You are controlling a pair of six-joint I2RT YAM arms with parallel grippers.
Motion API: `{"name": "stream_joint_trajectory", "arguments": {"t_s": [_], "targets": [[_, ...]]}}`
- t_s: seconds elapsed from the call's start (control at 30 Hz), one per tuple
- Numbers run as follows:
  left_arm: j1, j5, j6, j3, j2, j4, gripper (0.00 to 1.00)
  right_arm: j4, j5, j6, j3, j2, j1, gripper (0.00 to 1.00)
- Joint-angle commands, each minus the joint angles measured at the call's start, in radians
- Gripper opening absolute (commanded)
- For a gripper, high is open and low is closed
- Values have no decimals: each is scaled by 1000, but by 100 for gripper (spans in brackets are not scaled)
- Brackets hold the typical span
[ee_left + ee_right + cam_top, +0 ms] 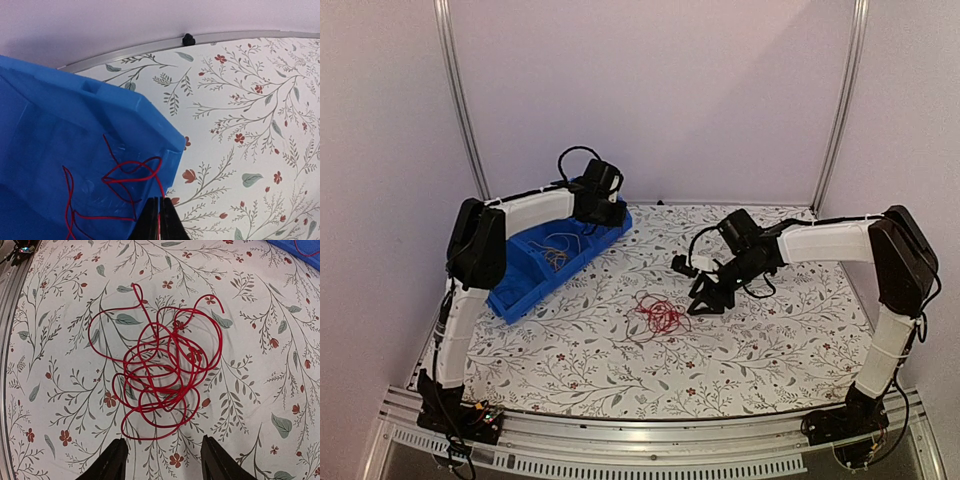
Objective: Untangle the cables
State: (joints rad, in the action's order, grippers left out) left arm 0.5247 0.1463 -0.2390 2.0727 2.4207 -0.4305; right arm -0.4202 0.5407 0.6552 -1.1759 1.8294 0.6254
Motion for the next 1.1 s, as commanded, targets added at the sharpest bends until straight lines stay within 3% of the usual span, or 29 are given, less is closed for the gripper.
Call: {"name": "stream_joint_trajectory", "arguments": {"t_s": [0.0, 0.17, 0.27, 0.33, 0.5, 1.07], "targets": [[-27, 9, 32, -7, -85, 28, 0, -4, 0, 11, -4, 23, -4, 54], [-50, -5, 46, 2, -88, 2, 1, -6, -8, 11, -4, 20, -4, 53], [-48, -49, 95, 55, -71, -79, 29, -9, -12, 12, -4, 18, -5, 53], [-39, -82, 190, 80, -59, -137, 36, -9, -13, 12, -3, 17, -4, 53], [-31, 115, 273, 70, -52, -199, 52, -11, -4, 15, -7, 24, -4, 53], [-15, 150, 451, 97, 78, -70, 55, -33, 1, 20, -17, 49, -4, 52]]}}
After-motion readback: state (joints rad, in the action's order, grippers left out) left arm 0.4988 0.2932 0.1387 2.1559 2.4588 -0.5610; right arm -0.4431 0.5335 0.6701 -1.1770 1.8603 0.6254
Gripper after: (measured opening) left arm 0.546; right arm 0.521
